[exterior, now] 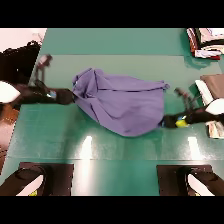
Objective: Fold the shirts.
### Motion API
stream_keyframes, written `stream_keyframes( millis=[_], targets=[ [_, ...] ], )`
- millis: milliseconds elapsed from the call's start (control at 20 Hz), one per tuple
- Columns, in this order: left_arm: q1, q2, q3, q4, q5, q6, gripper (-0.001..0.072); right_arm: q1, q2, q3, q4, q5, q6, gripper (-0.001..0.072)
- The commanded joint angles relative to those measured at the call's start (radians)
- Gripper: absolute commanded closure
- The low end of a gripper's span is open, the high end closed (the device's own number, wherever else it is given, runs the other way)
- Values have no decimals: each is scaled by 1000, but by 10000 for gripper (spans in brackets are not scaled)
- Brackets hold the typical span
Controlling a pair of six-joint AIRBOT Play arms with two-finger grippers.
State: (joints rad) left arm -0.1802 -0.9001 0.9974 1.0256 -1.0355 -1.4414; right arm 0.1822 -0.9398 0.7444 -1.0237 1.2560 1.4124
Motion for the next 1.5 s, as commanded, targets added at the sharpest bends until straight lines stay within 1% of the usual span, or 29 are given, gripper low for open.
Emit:
stream_keyframes(
  millis=[0,100,150,300,350,500,600,700,800,900,1000,1050,1150,1200,1300,1350,1450],
  targets=[
    [0,51,309,167,-220,2,679,-68,93,275,2,1,0,694],
    [0,51,548,225,-305,2,679,-155,149,470,2,0,0,694],
    [0,51,671,248,-328,2,678,-204,171,563,2,2,0,693],
    [0,51,990,273,-327,-3,679,-377,213,842,3,20,-26,693],
    [0,51,1088,279,-317,-27,679,-433,216,922,2,39,-30,694],
    [0,51,1260,300,-284,-78,679,-566,186,1136,2,103,-30,694],
    [0,51,1312,321,-280,-84,680,-614,137,1267,2,167,-30,694],
    [0,51,1310,357,-282,-101,680,-625,61,1378,3,239,-27,694],
    [0,51,1226,437,-279,-108,681,-624,-15,1412,13,282,-10,695],
    [0,46,1056,517,-248,-135,681,-616,-84,1353,11,299,-6,694],
    [0,1,871,533,-197,-138,681,-554,-151,1217,4,300,-7,695],
    [0,-49,797,534,-181,-142,680,-504,-196,1149,-16,301,-6,694],
    [0,-177,696,528,-161,-141,680,-402,-302,1040,-116,301,3,695],
    [0,-250,667,528,-153,-135,680,-358,-360,1003,-167,301,21,694],
    [0,-418,651,527,-137,-113,679,-288,-488,947,-210,283,39,694],
    [0,-498,651,528,-98,-98,679,-267,-548,938,-208,259,39,694],
    [0,-618,652,527,39,-88,679,-237,-668,964,-208,176,38,694]
  ],
)
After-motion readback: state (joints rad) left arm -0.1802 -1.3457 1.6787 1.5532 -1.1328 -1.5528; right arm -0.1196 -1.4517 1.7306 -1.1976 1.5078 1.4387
